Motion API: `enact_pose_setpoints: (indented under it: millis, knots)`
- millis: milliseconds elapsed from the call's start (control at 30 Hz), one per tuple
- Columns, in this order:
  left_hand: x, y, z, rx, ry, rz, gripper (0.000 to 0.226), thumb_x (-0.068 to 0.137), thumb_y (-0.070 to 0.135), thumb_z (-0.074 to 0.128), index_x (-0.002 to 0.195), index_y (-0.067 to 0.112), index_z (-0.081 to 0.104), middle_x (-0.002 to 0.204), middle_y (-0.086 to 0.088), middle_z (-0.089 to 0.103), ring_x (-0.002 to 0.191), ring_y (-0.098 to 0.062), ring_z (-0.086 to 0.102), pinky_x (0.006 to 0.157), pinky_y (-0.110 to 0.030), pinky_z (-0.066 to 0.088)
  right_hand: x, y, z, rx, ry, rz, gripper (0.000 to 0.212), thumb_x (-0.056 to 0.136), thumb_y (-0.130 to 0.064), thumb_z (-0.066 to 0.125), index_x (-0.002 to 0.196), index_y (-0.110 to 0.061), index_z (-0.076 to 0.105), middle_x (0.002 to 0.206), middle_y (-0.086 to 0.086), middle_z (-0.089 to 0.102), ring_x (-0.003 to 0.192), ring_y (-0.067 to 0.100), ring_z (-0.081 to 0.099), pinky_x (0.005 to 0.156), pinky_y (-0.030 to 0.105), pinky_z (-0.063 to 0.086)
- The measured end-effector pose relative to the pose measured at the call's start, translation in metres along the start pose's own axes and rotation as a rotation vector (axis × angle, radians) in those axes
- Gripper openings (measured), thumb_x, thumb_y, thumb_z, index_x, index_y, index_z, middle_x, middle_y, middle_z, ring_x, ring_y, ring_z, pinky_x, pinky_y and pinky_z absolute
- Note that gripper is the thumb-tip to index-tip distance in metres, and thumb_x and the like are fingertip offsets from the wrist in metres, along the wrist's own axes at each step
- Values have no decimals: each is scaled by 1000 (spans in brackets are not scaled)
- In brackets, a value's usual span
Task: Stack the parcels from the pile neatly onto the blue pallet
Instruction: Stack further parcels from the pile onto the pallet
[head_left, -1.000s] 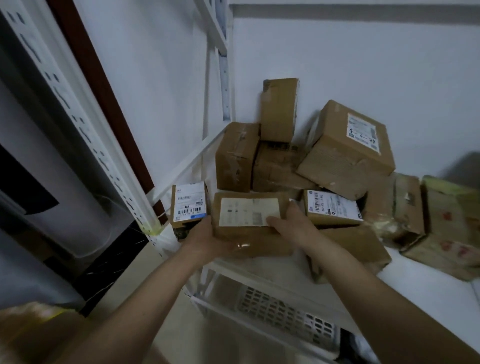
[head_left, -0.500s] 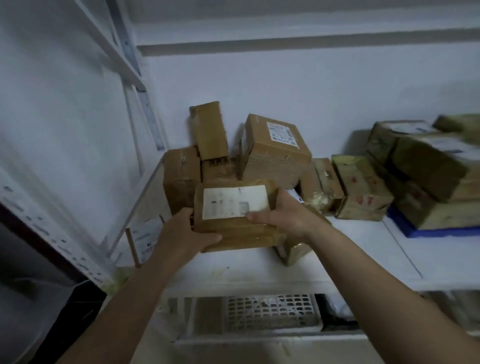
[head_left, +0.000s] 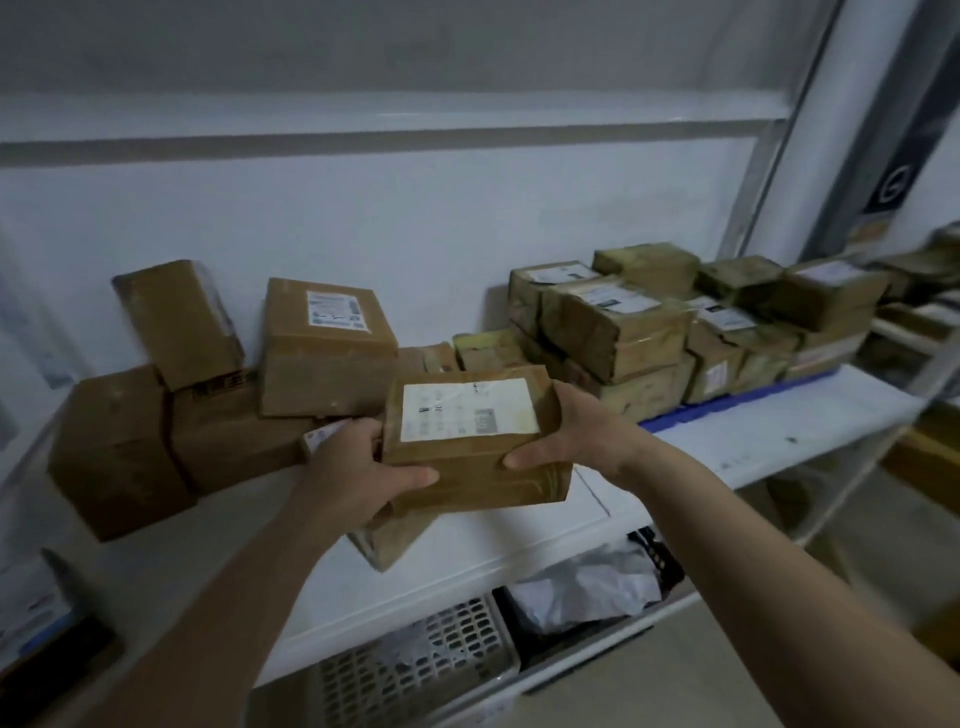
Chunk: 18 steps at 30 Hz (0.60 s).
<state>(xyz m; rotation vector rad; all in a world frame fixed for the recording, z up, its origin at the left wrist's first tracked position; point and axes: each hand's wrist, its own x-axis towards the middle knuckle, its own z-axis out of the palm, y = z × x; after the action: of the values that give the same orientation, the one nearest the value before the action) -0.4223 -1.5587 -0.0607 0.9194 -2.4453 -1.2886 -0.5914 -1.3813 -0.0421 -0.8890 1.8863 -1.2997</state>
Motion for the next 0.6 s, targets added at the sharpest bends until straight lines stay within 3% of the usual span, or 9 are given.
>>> enact_pose_setpoints:
  millis: [67, 133, 233, 300, 367, 467, 600]
  knots:
    - [6, 24, 30, 5, -14, 19, 46, 67, 32, 85, 108, 26, 65, 106, 11, 69, 92, -8, 64, 71, -24, 51, -12, 11, -37, -16, 27, -8, 75, 61, -6, 86, 124, -24, 49, 120, -6, 60, 116, 15, 54, 99, 39, 47]
    - [11, 50, 64, -22, -41, 11, 42, 65, 31, 87, 100, 27, 65, 103, 10, 71, 90, -10, 67, 76, -31, 56, -23, 23, -79, -25, 63, 9, 74, 59, -10, 87, 121, -28, 49, 118, -7, 59, 114, 16, 54, 96, 35, 50]
    - [20, 92, 113, 0, -95, 5, 42, 65, 30, 87, 99, 24, 65, 103, 8, 71, 92, -12, 67, 85, -37, 56, -39, 40, -143, -53, 103, 53, 69, 57, -16, 90, 108, -36, 48, 108, -15, 56, 105, 8, 55, 72, 14, 53]
    - [28, 120, 144, 29, -121, 25, 40, 65, 33, 87, 99, 23, 66, 100, 9, 71, 89, -9, 67, 83, -33, 55, -49, 50, -185, -71, 117, 84, 76, 55, -20, 91, 113, -33, 43, 111, -16, 53, 102, 6, 54, 64, 11, 51]
    - [34, 146, 173, 33, -148, 38, 40, 65, 34, 87, 98, 22, 68, 98, 8, 72, 87, -10, 68, 84, -35, 56, -57, 59, -224, -100, 138, 107, 88, 52, -24, 91, 125, -27, 42, 122, -13, 49, 104, 7, 52, 71, 13, 50]
    - [42, 182, 211, 43, -182, 55, 39, 65, 34, 86, 97, 21, 69, 96, 8, 72, 86, -9, 69, 84, -36, 56, -67, 70, -281, -150, 130, 144, 117, 44, -32, 94, 143, -18, 33, 134, -6, 44, 123, 19, 45, 101, 36, 44]
    - [57, 223, 256, 36, -192, 68, 41, 68, 32, 84, 102, 16, 69, 100, 4, 72, 91, -14, 68, 88, -39, 55, -74, 78, -340, -143, 114, 107, 87, 55, -19, 89, 131, -20, 47, 124, -3, 57, 116, 19, 53, 99, 35, 47]
